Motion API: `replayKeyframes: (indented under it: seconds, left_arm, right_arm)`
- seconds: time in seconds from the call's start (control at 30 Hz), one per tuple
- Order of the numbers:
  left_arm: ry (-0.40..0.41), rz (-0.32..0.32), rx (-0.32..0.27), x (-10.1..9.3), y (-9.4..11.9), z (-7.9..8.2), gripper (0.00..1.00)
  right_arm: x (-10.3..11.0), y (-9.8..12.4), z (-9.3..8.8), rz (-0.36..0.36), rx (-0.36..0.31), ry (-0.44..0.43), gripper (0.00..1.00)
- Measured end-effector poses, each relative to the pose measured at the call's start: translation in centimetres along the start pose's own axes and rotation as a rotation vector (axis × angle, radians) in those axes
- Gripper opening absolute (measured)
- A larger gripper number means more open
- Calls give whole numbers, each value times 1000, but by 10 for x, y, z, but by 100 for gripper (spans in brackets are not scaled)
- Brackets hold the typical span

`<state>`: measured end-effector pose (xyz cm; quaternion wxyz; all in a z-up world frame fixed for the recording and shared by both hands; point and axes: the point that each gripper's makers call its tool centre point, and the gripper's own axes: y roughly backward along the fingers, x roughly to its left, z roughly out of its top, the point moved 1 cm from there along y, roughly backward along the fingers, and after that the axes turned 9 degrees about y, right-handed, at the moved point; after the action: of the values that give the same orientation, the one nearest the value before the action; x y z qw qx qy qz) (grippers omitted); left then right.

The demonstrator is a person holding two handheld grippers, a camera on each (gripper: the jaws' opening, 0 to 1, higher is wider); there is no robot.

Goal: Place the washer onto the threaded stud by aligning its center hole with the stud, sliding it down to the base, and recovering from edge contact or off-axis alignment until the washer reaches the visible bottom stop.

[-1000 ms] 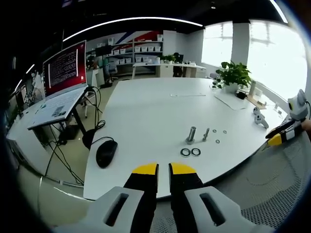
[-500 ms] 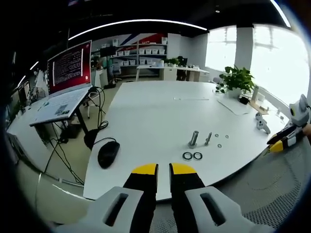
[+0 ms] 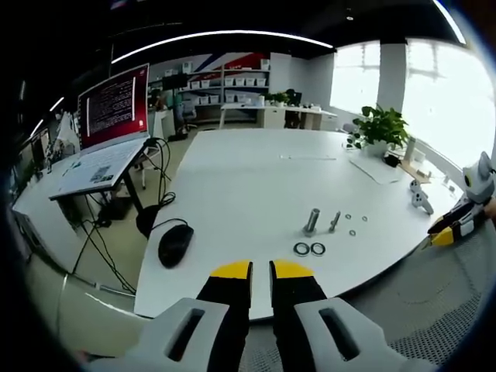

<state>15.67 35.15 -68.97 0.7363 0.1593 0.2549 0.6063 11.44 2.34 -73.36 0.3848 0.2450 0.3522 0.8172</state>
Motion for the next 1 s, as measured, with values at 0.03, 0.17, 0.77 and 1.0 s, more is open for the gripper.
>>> replayKeyframes:
  seconds: [0.03,0.17,0.77,1.0]
  left_arm:
    - [-1,3,2,0,0,0,6]
    - [0,5,1,0,-1,0,6]
    - [-2,8,6,1,0,-1,6]
    - [-3,8,5,1,0,-1,6]
  right_arm:
    - [0,0,0,-1,0,-3,33]
    - [-1,0,1,1,-8,-6,33]
    - [-2,0,-1,1,-8,-17,33]
    - [-1,0,-1,9,-8,-26,33]
